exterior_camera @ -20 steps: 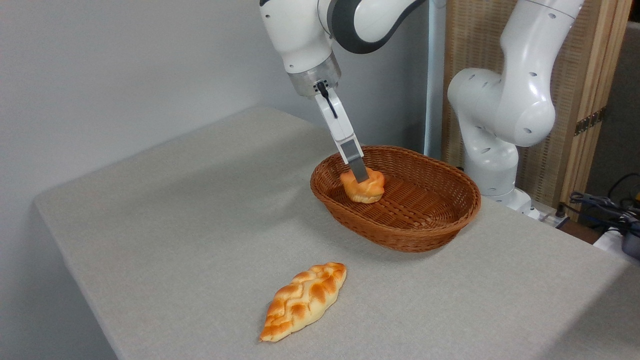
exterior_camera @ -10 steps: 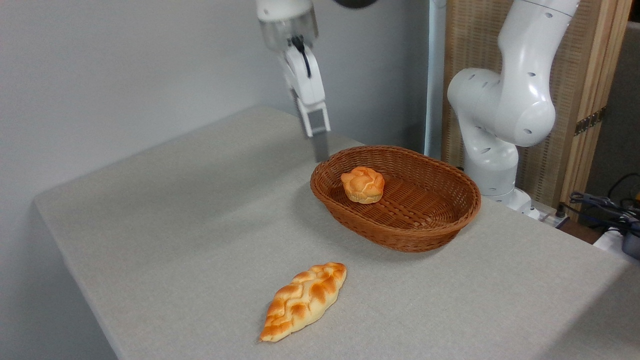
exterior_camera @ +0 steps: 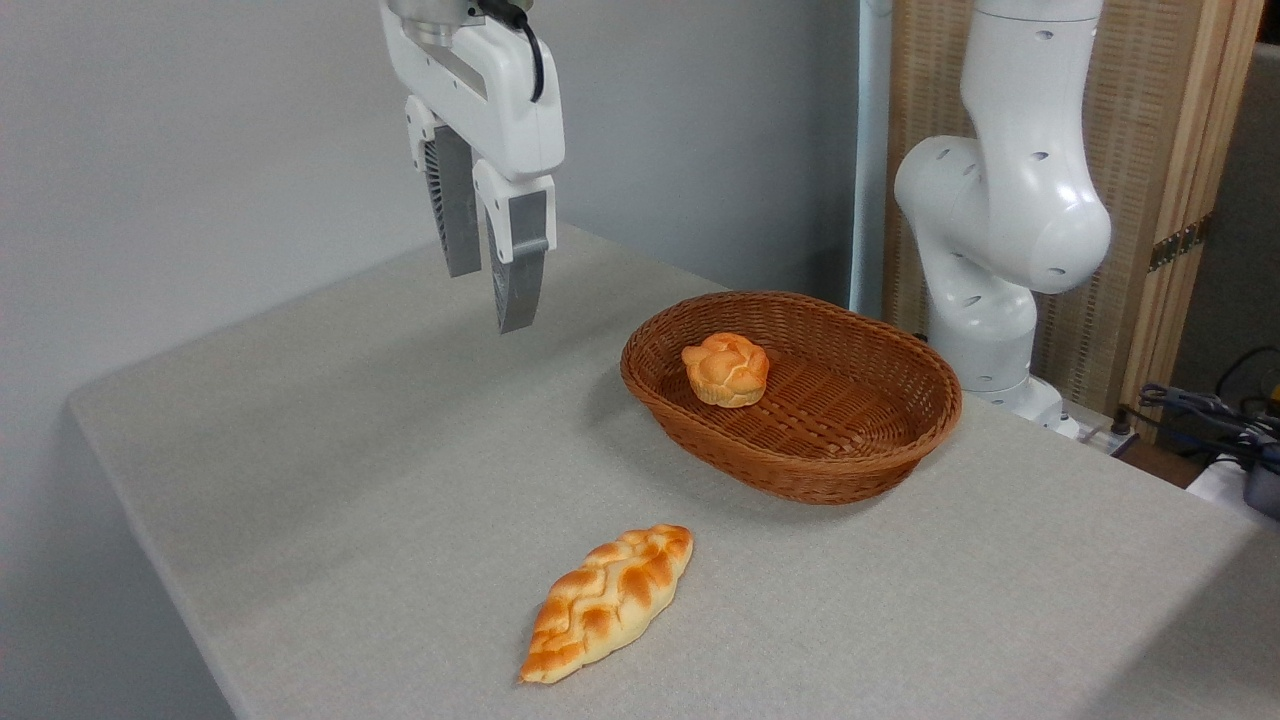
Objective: Put bread into the basket
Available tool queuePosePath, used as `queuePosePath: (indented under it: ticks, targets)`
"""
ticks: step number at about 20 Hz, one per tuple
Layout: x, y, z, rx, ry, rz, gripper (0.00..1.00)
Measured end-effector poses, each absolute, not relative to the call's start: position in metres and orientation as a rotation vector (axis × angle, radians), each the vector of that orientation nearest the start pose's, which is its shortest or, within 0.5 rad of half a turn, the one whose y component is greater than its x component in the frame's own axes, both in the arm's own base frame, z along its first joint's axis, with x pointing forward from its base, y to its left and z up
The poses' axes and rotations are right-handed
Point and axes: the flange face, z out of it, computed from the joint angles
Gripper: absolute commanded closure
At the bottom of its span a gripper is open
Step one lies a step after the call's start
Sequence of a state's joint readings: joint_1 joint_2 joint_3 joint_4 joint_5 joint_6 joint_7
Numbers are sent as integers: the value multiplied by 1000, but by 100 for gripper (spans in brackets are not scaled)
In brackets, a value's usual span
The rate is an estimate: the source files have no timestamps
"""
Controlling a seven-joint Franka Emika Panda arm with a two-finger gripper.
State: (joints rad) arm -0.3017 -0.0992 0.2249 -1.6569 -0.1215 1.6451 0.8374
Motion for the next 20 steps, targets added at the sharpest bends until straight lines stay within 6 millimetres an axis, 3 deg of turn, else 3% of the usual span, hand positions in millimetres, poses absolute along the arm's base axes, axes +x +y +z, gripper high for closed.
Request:
queuePosePath:
  ticks: [3,15,20]
  targets:
    - [534,-36,646,-2951,1352,-179,0]
    - [542,-60,628,-2947,1299,-70,0]
    - [541,-58,627,-2949,1293,-49,0]
